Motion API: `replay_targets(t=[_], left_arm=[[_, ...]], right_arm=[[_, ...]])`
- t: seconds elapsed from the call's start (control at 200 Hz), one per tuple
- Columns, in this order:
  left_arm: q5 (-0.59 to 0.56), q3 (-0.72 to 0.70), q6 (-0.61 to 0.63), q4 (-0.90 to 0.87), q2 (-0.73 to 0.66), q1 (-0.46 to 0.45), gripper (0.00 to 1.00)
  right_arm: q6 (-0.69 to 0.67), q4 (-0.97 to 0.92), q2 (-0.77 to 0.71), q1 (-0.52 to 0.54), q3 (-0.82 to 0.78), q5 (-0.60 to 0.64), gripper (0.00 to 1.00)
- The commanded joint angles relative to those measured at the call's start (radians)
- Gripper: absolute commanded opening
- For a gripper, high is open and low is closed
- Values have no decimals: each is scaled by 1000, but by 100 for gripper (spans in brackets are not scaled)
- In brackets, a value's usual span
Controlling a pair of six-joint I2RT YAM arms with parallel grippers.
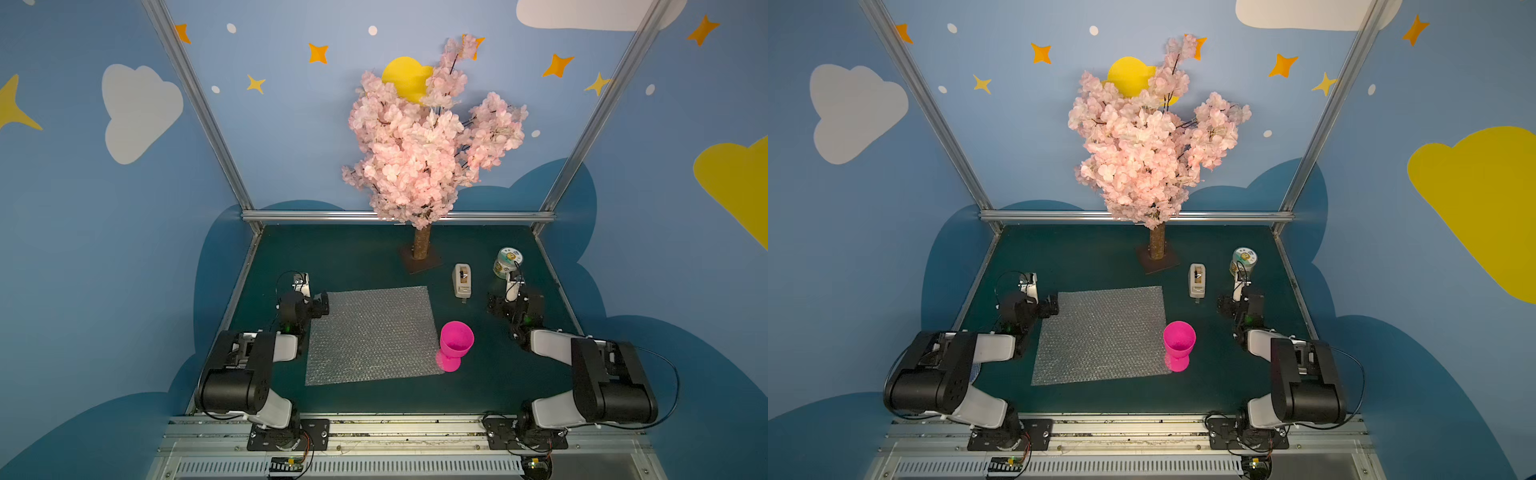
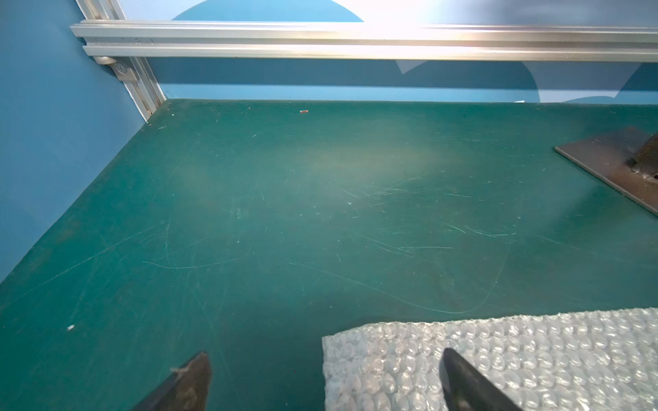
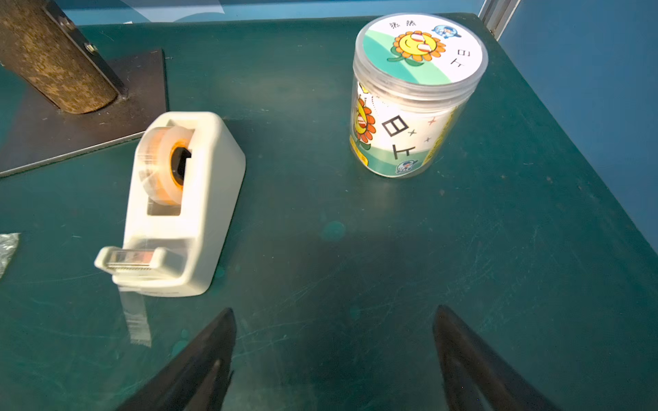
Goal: Wrap wine glasses in bubble wrap
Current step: Pick up the wine glass at the center of the board.
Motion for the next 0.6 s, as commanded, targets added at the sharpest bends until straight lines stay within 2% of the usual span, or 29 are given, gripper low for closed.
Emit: replay_targets(t=[0.0, 0.596], left_arm=[[17, 18, 9, 3, 4, 8, 100], [31, 24, 5, -5, 8, 13, 100]], right_arm=[[-9, 22, 7, 4, 21, -9, 88], [-8, 22, 7, 4, 21, -10, 87]])
